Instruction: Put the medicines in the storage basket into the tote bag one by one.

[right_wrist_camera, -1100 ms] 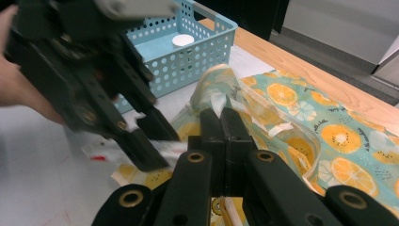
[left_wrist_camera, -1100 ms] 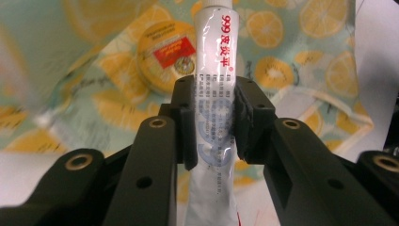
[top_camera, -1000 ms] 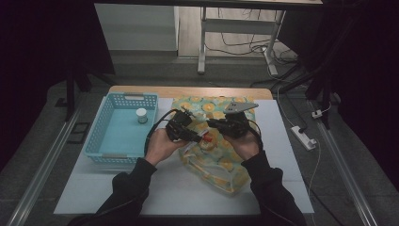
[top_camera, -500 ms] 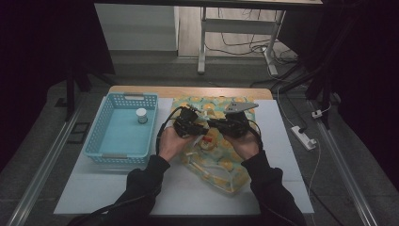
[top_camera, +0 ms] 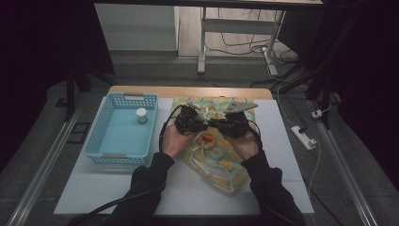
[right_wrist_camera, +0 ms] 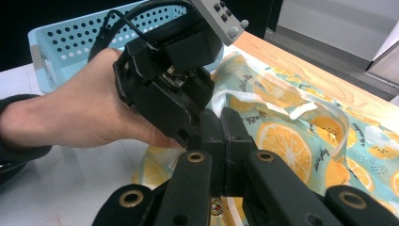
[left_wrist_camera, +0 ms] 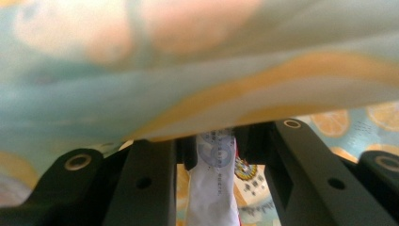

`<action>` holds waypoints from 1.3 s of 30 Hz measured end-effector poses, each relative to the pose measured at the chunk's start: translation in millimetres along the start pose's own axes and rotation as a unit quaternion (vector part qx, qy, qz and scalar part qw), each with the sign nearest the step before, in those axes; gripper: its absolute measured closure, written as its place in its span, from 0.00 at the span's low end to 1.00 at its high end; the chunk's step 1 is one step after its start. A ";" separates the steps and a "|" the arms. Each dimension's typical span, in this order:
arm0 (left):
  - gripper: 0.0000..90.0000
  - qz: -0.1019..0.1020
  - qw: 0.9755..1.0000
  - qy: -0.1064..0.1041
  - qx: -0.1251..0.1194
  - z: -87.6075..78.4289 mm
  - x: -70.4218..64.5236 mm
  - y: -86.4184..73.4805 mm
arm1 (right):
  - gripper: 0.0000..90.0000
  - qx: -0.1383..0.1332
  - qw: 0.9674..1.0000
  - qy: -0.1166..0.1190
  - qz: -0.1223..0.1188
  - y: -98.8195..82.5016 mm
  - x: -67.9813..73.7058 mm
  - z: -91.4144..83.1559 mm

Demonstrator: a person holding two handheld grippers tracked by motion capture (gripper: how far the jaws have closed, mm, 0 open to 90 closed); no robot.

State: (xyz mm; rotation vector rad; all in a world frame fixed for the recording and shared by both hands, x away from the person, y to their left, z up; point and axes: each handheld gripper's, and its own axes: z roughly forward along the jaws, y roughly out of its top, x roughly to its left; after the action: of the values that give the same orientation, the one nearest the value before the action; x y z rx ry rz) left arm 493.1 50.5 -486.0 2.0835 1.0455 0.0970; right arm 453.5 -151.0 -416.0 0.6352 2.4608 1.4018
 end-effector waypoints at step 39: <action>0.18 0.021 0.999 -0.025 0.030 -53.9 5.2 -14.3 | 1.00 0.001 1.000 -0.005 0.007 -2.9 -2.9 1.3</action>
State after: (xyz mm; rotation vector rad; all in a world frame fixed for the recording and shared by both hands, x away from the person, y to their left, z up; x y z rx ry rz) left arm 466.5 92.3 -460.0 2.1526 0.9861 0.0353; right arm 455.9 -152.7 -419.2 0.6586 2.4552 1.3977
